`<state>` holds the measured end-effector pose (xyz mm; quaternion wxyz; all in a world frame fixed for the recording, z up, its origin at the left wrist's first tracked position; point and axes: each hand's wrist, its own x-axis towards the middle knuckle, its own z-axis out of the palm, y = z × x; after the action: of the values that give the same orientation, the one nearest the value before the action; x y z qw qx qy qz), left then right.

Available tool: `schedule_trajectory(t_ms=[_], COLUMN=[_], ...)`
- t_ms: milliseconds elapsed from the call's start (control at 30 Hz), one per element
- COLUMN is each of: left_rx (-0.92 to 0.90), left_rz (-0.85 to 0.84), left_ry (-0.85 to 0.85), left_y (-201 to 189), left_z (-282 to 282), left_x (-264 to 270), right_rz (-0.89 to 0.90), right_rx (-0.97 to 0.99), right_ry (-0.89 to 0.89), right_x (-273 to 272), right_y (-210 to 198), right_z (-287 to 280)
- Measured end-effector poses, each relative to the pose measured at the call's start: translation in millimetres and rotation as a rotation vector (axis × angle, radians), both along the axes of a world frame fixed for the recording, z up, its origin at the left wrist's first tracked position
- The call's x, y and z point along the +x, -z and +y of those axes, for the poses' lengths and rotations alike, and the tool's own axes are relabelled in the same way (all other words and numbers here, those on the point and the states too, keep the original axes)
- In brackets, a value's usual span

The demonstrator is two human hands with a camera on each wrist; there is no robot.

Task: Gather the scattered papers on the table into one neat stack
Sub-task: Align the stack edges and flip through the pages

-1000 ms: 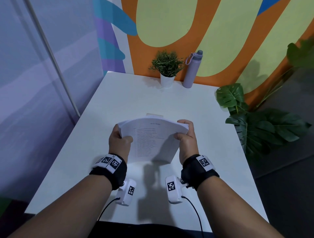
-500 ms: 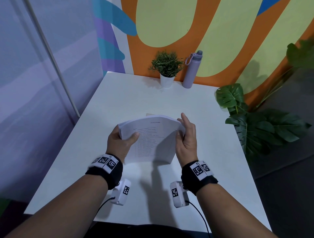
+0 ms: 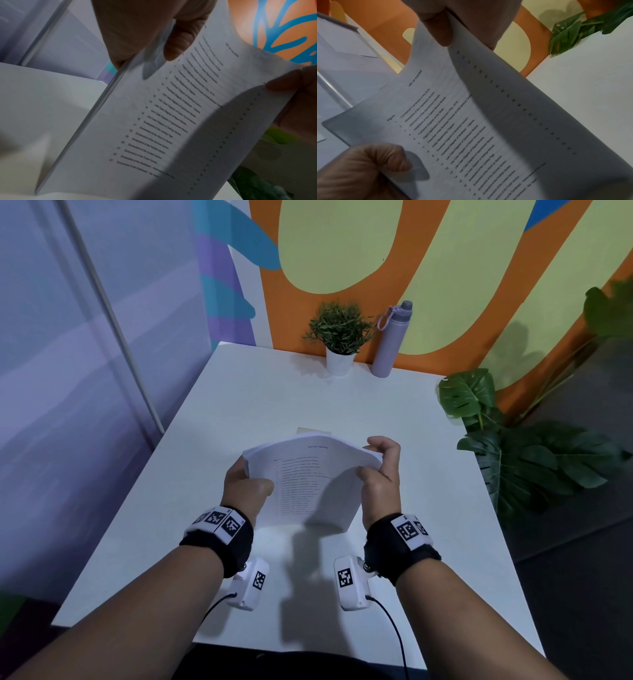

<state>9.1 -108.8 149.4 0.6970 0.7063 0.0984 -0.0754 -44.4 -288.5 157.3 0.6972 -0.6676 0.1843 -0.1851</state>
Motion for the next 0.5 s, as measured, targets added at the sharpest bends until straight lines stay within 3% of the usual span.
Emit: schedule_trajectory(t_ms=[500], left_rx=[0.048], left_rz=[0.12], left_ry=[0.02], left_y=[13], left_z=[3], left_x=[2], right_rz=[0.201], right_rx=[0.236], right_ry=[0.036], right_x=[8], right_y=[23], right_z=[-4])
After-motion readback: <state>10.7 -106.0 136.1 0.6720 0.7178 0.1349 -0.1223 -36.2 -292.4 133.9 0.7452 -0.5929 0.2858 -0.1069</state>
